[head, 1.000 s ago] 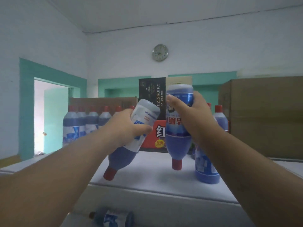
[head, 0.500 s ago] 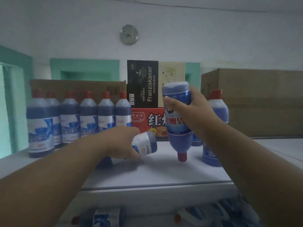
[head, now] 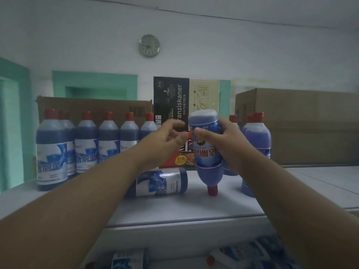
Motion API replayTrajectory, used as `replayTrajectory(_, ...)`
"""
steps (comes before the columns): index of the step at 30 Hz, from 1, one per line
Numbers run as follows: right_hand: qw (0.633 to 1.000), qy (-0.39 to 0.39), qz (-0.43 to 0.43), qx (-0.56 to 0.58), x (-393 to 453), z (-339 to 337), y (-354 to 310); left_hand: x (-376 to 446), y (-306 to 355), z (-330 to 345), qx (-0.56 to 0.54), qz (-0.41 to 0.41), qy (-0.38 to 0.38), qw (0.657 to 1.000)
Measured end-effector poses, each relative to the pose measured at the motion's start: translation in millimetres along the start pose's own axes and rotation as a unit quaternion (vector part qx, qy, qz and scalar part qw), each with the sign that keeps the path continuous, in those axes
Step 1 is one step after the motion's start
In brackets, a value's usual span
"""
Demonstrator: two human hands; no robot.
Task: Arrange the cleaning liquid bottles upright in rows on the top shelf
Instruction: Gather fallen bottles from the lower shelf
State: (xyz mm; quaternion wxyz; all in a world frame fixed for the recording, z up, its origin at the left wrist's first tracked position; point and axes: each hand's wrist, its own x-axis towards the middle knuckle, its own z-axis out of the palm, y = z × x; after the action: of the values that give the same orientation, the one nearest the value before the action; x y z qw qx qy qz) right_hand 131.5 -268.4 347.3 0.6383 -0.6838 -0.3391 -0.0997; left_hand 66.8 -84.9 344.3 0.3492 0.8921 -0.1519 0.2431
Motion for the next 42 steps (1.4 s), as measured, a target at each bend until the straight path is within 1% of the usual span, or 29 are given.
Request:
replayTrajectory(2,0.999,-0.029,0.007,0.013,-1.8,0.1,1.0,3.3,16.8,-1.8,-0.059,0.035,0.02,0.997)
replayTrajectory(4,0.999,-0.034,0.01,-0.002,-5.2,0.6,6.6,7.3,28.9,-4.3,-0.093,0.045,0.005,0.995)
replayTrajectory(5,0.999,-0.035,0.009,-0.012,-7.8,0.8,12.3,9.1,31.4,-5.9,-0.088,0.046,-0.011,0.995)
replayTrajectory(8,0.996,-0.038,-0.014,-0.085,-17.9,0.9,29.8,8.7,25.9,-7.3,-0.017,0.033,-0.076,0.996)
replayTrajectory(9,0.994,-0.033,-0.019,-0.101,-19.9,0.4,34.2,6.5,21.8,-6.5,-0.017,0.022,-0.091,0.995)
replayTrajectory(11,0.993,-0.029,-0.026,-0.107,-20.6,0.1,37.5,1.6,12.8,-4.6,-0.046,0.006,-0.092,0.995)
replayTrajectory(13,0.989,-0.024,-0.039,-0.137,-20.2,3.5,35.3,-2.1,5.3,-4.1,-0.038,-0.006,-0.049,0.998)
replayTrajectory(14,0.986,-0.001,-0.046,-0.159,-20.5,6.0,34.0,-3.7,1.4,-4.1,-0.034,-0.014,-0.016,0.999)
replayTrajectory(15,0.981,0.04,-0.05,-0.184,-21.3,8.1,33.4,-6.1,-3.2,-4.1,-0.048,-0.025,0.019,0.998)
replayTrajectory(17,0.96,0.138,-0.043,-0.24,-26.5,10.4,31.1,-12.8,-10.4,-4.3,-0.115,-0.044,0.077,0.989)
replayTrajectory(19,0.938,0.19,-0.014,-0.29,-34.7,12.1,31.7,-20.3,-14.2,-4.0,-0.175,-0.062,0.131,0.974)
replayTrajectory(21,0.928,0.203,0.02,-0.31,-42.2,15.8,35.4,-24.7,-15.6,-1.3,-0.243,-0.087,0.194,0.946)
replayTrajectory(23,0.929,0.207,0.036,-0.306,-43.4,21.4,41.4,-27.5,-15.9,4.5,-0.301,-0.11,0.247,0.914)
replayTrajectory(24,0.935,0.205,0.041,-0.288,-41.4,24.5,43.7,-29.2,-16.3,8.8,-0.321,-0.119,0.266,0.901)
replayTrajectory(26,0.959,0.191,0.062,-0.197,-34.4,30.2,44.9,-34.1,-17.6,17.2,-0.352,-0.126,0.28,0.885)
replayTrajectory(28,0.978,0.175,0.077,-0.078,-27.1,34.8,40.3,-40.0,-16.2,22.3,-0.386,-0.125,0.262,0.876)
replayTrajectory(30,0.985,0.161,0.062,0.017,-23.1,37.1,30.6,-44.4,-16.2,25.0,-0.402,-0.12,0.228,0.879)
replayTrajectory(32,0.984,0.154,0.038,0.086,-18.8,37.1,21.1,-47.2,-18.2,25.5,-0.352,-0.118,0.191,0.909)
replayTrajectory(33,0.983,0.152,0.03,0.102,-16.1,36.4,17.0,-48.6,-17.5,25.8,-0.316,-0.116,0.162,0.927)
replayTrajectory(35,0.982,0.154,0.032,0.1,-10.4,34.0,6.6,-49.3,-14.8,28.4,-0.242,-0.109,0.096,0.959)
replayTrajectory(37,0.988,0.14,0.029,0.059,-6.1,30.3,-3.3,-47.5,-8.9,33.3,-0.164,-0.116,0.04,0.979)
replayTrajectory(39,0.993,0.114,0.003,-0.013,-4.9,25.0,-10.7,-42.2,-5.0,37.1,-0.12,-0.119,0.0,0.986)
replayTrajectory(42,0.988,0.095,-0.04,-0.113,-7.7,13.8,-16.5,-30.1,-1.2,42.4,-0.091,-0.119,-0.037,0.988)
